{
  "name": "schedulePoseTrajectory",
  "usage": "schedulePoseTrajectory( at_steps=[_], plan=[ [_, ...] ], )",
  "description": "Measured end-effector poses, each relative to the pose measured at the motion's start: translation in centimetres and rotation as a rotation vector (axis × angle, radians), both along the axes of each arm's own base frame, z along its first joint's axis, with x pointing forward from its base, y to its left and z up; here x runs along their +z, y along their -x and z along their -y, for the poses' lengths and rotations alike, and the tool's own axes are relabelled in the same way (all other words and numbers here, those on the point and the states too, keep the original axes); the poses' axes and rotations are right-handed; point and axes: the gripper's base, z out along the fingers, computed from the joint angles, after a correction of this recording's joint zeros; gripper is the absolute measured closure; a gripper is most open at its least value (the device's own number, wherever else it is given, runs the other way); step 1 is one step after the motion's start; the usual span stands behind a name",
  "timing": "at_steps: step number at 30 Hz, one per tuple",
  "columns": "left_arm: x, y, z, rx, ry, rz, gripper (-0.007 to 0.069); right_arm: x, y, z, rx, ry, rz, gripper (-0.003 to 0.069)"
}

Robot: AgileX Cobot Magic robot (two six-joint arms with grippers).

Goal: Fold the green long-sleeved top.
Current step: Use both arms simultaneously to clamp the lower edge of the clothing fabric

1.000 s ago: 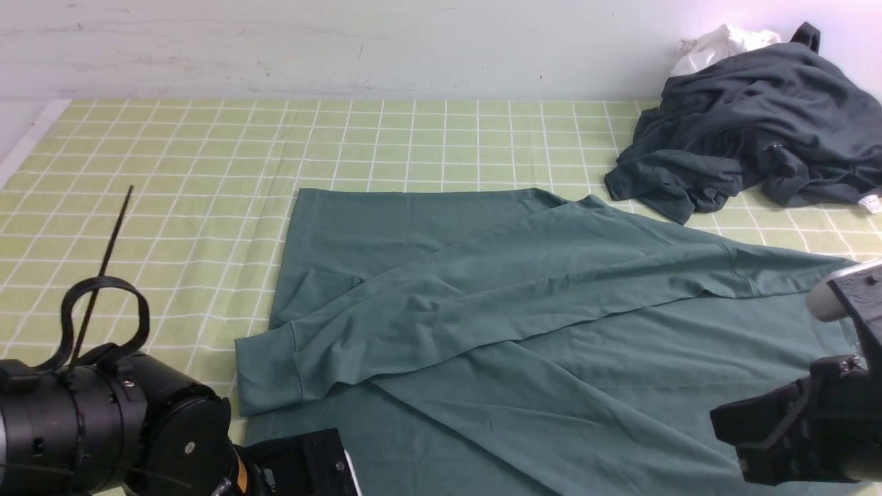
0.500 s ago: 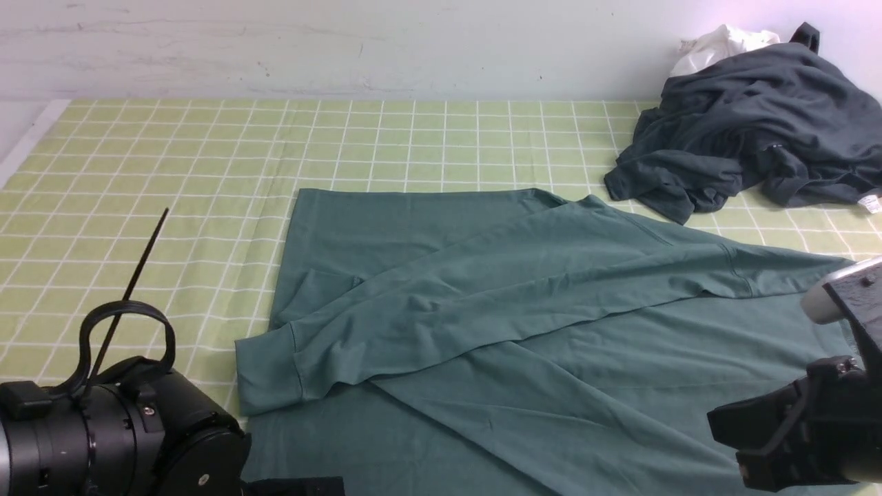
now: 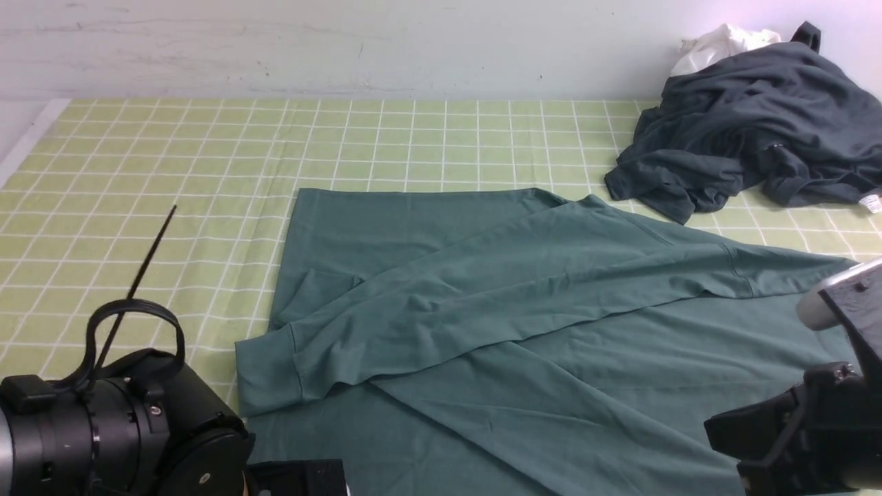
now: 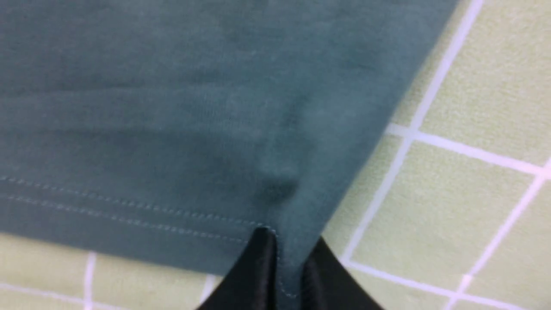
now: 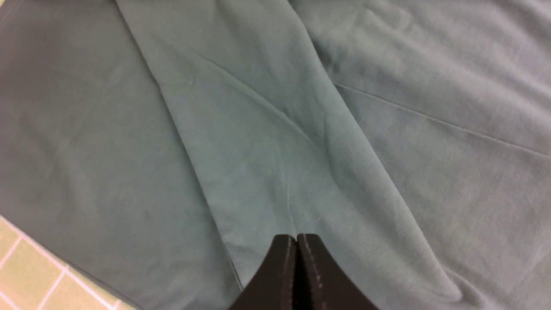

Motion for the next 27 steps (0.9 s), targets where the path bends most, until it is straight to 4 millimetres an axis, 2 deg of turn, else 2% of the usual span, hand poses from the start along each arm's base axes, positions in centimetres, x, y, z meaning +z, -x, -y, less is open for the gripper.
schedulePoseTrajectory(
  at_steps=[3, 4, 6, 10, 12, 15, 16, 22, 27],
  plan=[
    [2.6, -0.3, 0.2, 0.019, 0.022, 0.046, 0.0606, 1.4, 0.2, -0.1, 0.092, 0.034, 0.102, 0.0673],
    [2.8, -0.4, 0.2, 0.018, 0.026, 0.055, 0.0606, 1.5, 0.2, -0.1, 0.092, 0.034, 0.105, 0.0673],
    [4.1, -0.9, 0.0, 0.042, 0.053, 0.103, 0.0606, 3.6, 0.2, -0.3, 0.14, 0.034, 0.203, 0.0673],
    [5.1, -1.6, -1.0, 0.136, 0.075, 0.143, 0.0606, 6.7, -0.2, -0.5, 0.237, 0.088, 0.352, 0.0673],
    [5.1, -1.8, -1.4, 0.184, 0.082, 0.144, 0.0606, 7.3, -0.5, -0.2, 0.3, 0.185, 0.411, 0.0661],
    [5.1, -2.1, -1.6, 0.236, 0.105, 0.145, 0.0606, 6.3, -1.0, 0.5, 0.405, 0.389, 0.403, 0.0617],
    [5.1, -2.1, -1.6, 0.241, 0.106, 0.145, 0.0606, 6.1, -1.1, 0.6, 0.417, 0.404, 0.394, 0.0609],
    [5.3, -2.2, -1.5, 0.292, 0.129, 0.139, 0.0606, 0.1, -2.2, 3.6, 0.719, 0.886, 0.107, 0.049],
    [5.3, -2.1, -1.5, 0.298, 0.136, 0.134, 0.0606, -3.1, -3.4, 5.2, 0.791, 1.055, -0.05, 0.0455]
  ],
)
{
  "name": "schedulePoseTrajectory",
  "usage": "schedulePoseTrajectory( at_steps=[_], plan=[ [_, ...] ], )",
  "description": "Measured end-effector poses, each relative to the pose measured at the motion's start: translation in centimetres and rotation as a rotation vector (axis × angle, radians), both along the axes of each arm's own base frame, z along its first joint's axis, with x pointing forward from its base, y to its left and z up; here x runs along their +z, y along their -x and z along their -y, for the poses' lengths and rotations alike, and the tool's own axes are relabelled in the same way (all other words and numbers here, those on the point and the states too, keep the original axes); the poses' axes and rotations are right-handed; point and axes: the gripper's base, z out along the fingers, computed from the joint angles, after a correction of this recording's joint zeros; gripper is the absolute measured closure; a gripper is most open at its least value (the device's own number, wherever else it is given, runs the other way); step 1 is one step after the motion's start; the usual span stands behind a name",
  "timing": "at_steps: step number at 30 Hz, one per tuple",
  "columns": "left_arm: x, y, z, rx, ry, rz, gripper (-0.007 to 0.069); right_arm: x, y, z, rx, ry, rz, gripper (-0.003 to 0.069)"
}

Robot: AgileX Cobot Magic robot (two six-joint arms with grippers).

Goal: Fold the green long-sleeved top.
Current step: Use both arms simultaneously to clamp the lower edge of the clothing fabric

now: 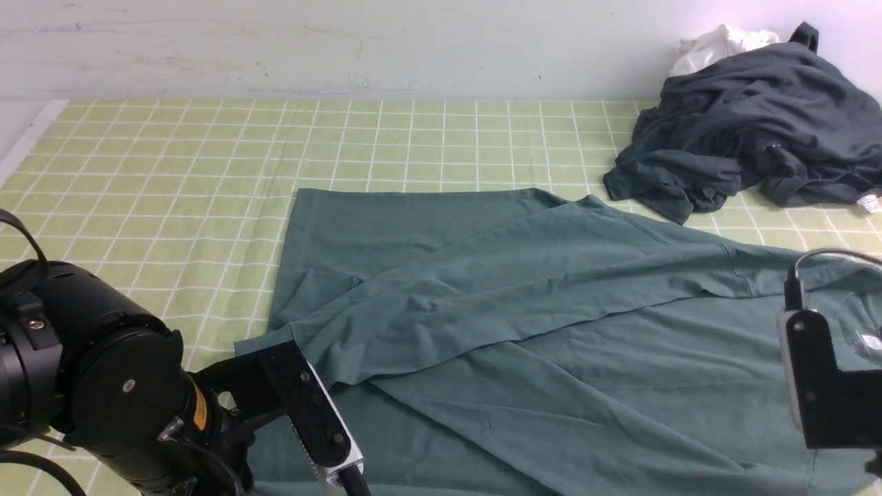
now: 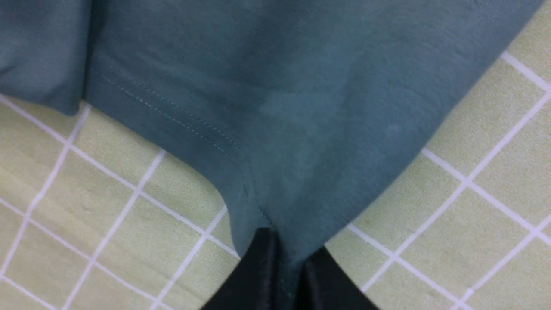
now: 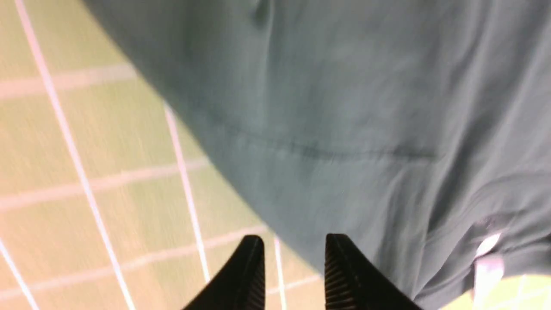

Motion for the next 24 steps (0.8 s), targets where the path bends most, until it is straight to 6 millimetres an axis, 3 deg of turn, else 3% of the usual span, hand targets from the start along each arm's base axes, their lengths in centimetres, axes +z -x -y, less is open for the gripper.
schedulePoseTrajectory(
  at_steps=[11, 24],
  plan=[
    [0.0, 0.0, 0.0, 0.003, 0.001, -0.001, 0.0606, -4.0, -2.0, 0.8, 0.015, 0.063, -0.117, 0.0452],
    [0.0, -0.2, 0.1, 0.004, 0.014, 0.017, 0.0606, -6.2, -3.2, 1.8, 0.064, 0.069, -0.172, 0.0452]
  ],
)
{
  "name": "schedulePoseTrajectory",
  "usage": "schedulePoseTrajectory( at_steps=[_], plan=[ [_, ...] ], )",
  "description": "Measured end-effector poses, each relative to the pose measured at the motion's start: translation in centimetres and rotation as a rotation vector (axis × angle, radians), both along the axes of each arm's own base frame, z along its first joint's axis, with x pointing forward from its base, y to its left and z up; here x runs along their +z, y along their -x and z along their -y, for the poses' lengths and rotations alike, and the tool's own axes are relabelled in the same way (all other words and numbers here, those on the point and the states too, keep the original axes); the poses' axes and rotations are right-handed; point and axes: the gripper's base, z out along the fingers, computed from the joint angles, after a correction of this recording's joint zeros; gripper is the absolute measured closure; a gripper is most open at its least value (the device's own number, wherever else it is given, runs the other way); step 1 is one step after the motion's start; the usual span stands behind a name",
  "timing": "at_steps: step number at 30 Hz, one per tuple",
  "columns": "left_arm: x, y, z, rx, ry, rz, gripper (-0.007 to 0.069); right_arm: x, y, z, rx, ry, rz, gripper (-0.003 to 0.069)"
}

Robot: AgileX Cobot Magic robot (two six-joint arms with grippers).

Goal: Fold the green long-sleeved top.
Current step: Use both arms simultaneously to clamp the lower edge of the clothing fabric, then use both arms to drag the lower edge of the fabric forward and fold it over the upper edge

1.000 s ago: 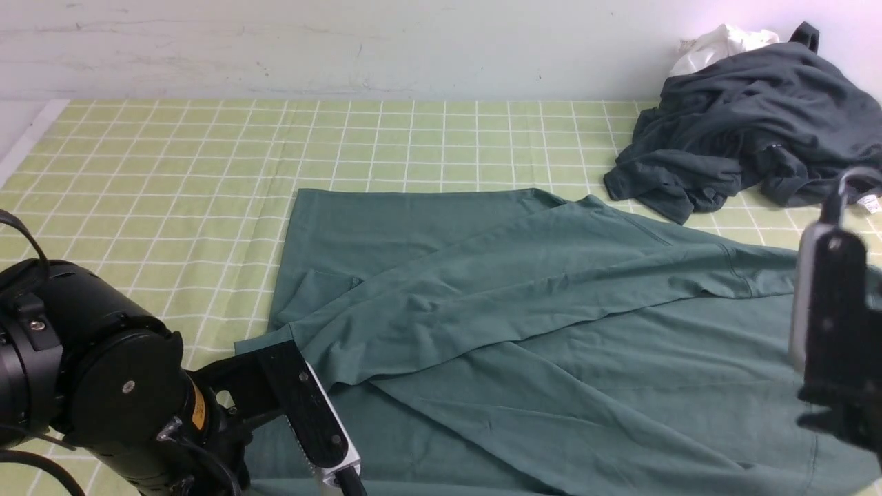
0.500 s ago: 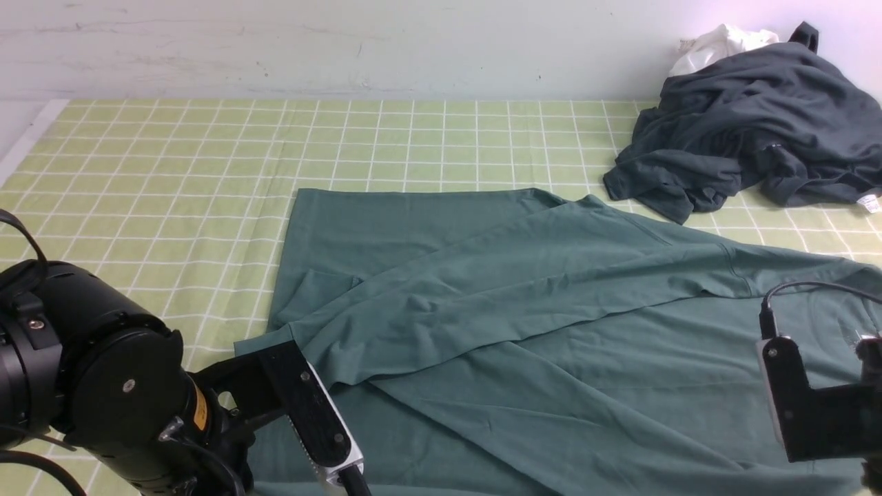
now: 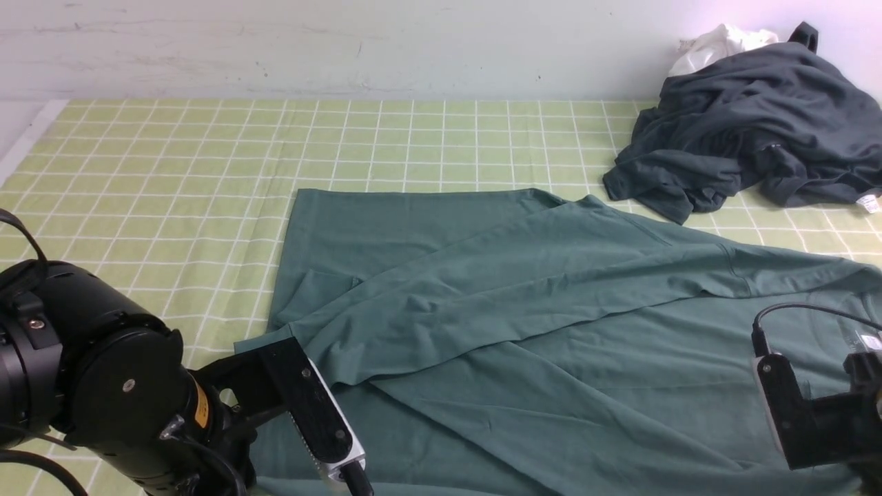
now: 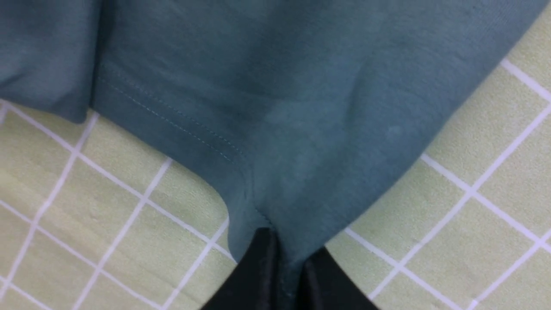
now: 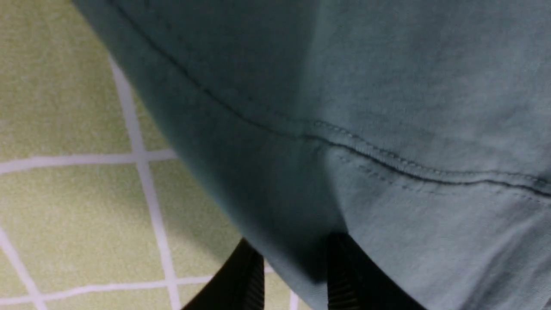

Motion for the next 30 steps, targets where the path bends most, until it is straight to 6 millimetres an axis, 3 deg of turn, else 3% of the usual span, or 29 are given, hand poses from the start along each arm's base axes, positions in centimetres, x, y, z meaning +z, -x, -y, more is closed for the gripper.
schedulePoseTrajectory(
  at_steps=[7, 9, 11, 19, 27, 30],
  plan=[
    [0.0, 0.0, 0.0, 0.002, 0.005, 0.0, 0.0606, 0.0, 0.1, 0.0, -0.014, -0.002, -0.013, 0.0533],
    [0.0, 0.0, 0.1, 0.006, 0.01, -0.003, 0.0606, 0.1, 0.1, 0.0, -0.031, -0.011, -0.009, 0.062],
    [0.0, 0.0, 0.1, 0.008, 0.013, -0.005, 0.0607, 0.4, 0.1, -0.1, -0.054, -0.033, 0.024, 0.0654],
    [0.7, -0.3, 0.3, 0.043, 0.03, 0.004, 0.0608, 3.0, -0.2, -0.3, -0.25, -0.132, 0.248, 0.0662],
    [3.2, -1.9, 0.3, 0.208, 0.087, 0.042, 0.0608, 4.9, -1.7, -0.4, -0.491, -0.219, 0.383, 0.0662],
    [5.1, -3.4, -0.4, 0.303, 0.139, 0.093, 0.0608, 6.2, -2.6, -0.4, -0.546, -0.234, 0.424, 0.0662]
  ],
)
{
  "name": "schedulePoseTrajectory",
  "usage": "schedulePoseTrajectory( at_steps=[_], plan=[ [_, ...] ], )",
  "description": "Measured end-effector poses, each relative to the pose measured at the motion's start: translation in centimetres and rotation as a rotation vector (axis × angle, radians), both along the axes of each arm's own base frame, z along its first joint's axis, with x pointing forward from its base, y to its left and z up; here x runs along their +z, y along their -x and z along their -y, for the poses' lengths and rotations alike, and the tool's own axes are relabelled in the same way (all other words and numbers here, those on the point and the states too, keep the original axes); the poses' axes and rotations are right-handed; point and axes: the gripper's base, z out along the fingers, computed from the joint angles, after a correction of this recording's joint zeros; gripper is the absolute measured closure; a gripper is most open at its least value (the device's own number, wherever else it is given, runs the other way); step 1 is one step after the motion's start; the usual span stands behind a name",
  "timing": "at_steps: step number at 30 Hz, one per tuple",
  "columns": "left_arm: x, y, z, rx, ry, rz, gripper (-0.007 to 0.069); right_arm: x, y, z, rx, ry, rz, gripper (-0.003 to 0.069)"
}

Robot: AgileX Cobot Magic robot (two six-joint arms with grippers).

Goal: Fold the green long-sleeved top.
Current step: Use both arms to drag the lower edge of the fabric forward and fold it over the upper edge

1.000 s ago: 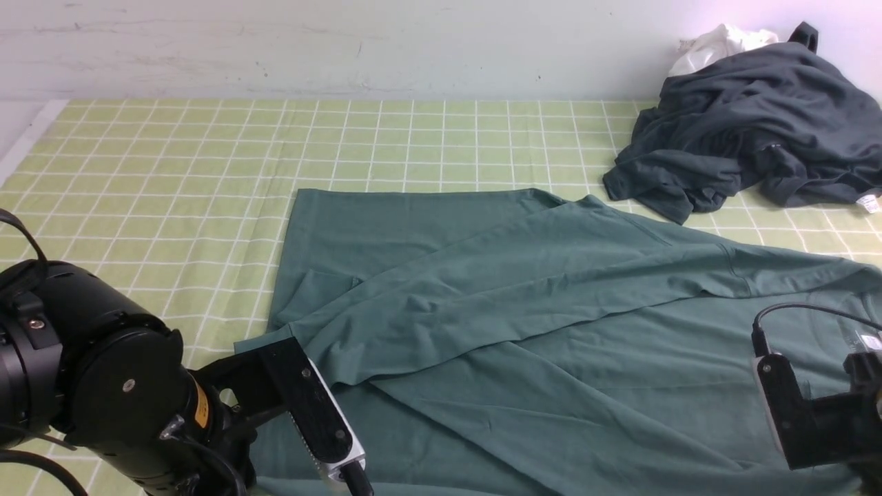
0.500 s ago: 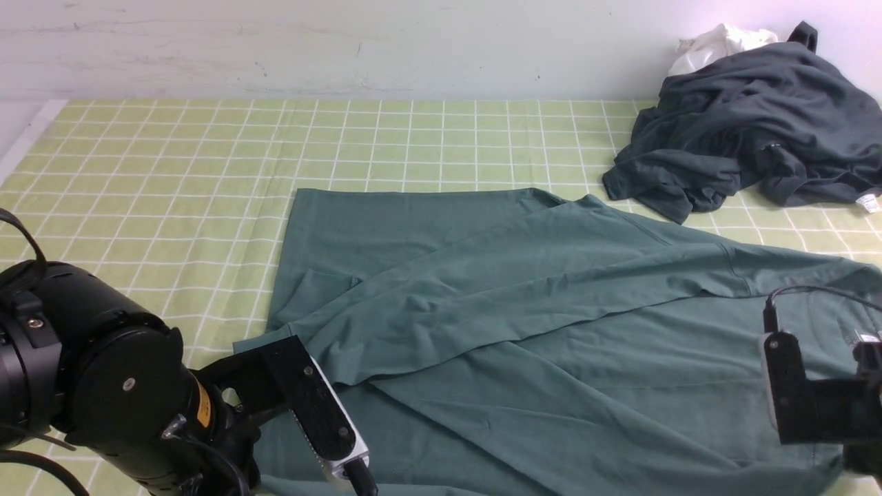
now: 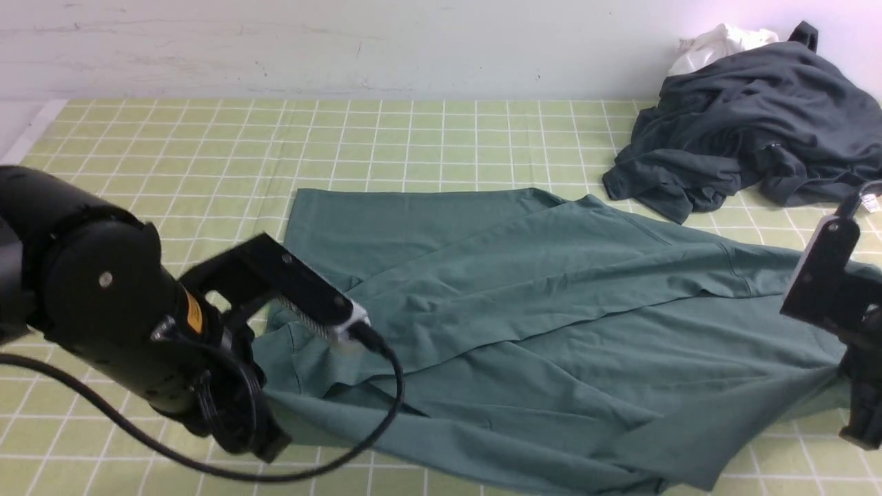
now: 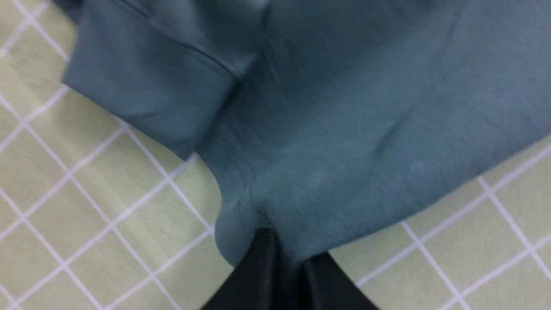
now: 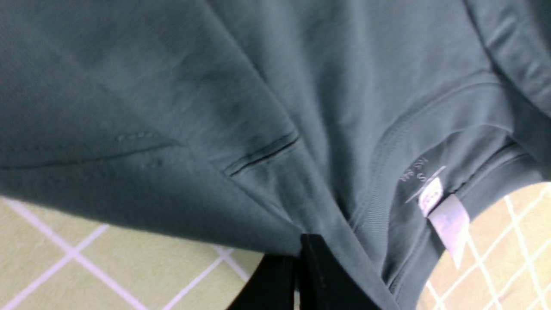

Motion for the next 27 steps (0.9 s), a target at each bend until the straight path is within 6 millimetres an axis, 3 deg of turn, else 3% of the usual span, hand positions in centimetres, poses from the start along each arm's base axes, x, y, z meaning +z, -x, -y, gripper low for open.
schedulePoseTrajectory(
  at_steps=[6, 10, 15, 19, 27],
  plan=[
    [2.8, -2.2, -1.0, 0.086, 0.066, 0.117, 0.0608, 2.2, -1.4, -0.1, -0.038, -0.017, 0.073, 0.0662],
    [4.6, -5.1, -1.7, 0.151, 0.12, 0.236, 0.0608, 4.1, -2.8, -0.3, -0.02, -0.03, 0.168, 0.0662],
    [4.9, -9.3, -2.9, 0.231, 0.128, 0.258, 0.0608, 5.6, -5.1, -0.9, 0.036, -0.069, 0.31, 0.0662],
    [3.8, -12.5, -3.5, 0.27, 0.115, 0.237, 0.0608, 5.2, -7.9, -1.4, 0.054, -0.079, 0.331, 0.0662],
    [-0.2, -18.9, -4.7, 0.329, 0.09, 0.183, 0.0608, 1.1, -15.8, -2.0, 0.038, -0.062, 0.262, 0.0662]
  ],
)
